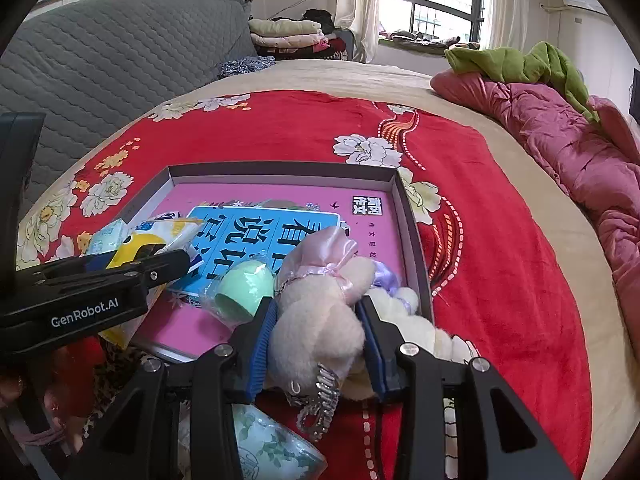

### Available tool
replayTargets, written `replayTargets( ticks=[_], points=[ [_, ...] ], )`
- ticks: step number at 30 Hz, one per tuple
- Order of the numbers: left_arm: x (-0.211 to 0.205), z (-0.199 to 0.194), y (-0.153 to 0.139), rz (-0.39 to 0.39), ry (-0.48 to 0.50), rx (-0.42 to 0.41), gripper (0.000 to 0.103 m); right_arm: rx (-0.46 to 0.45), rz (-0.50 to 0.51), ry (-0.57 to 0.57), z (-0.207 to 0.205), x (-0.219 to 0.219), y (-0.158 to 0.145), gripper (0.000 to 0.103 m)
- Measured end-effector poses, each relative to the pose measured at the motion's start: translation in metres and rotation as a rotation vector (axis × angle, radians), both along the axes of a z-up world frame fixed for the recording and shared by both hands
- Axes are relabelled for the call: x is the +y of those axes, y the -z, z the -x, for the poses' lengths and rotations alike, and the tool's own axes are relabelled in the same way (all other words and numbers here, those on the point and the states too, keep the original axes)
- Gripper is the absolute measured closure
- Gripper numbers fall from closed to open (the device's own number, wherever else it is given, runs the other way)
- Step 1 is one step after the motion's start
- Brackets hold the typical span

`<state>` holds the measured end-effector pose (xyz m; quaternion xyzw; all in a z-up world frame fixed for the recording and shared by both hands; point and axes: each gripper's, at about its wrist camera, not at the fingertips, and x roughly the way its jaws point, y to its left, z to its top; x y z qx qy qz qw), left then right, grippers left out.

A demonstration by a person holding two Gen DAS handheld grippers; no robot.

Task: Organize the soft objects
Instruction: 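Lower the wipes pack into the box and open the left tool while the right tool releases the bunny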

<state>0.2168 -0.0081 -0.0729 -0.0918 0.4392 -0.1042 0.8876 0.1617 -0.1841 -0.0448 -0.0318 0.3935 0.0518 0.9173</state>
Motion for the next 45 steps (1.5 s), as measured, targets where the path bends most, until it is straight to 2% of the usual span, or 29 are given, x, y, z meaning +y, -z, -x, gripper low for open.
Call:
replayTargets(
  ticks=[7,22,30,40,45],
  points=[
    [0.000,0.000,0.000,-0.008,0.002,0.000,0.046,0.005,-0.009,-0.005,0.002,-0.002,-0.002,0.061],
    [-0.003,0.000,-0.001,-0.033,0.000,-0.011,0.045,-0.009,-0.021,0.009,0.011,-0.009,-0.014,0.053],
    [-0.006,0.002,-0.006,-0.017,0.012,-0.046,0.030,-0.007,-0.019,0.017,0.013,-0.012,-0.016,0.050],
    [-0.005,0.003,-0.011,0.001,0.020,-0.036,0.029,-0.013,-0.011,0.028,0.016,-0.015,-0.019,0.047],
    [0.002,0.008,-0.027,0.010,0.011,-0.065,0.029,-0.007,-0.006,0.038,0.015,-0.018,-0.011,0.039]
  ],
)
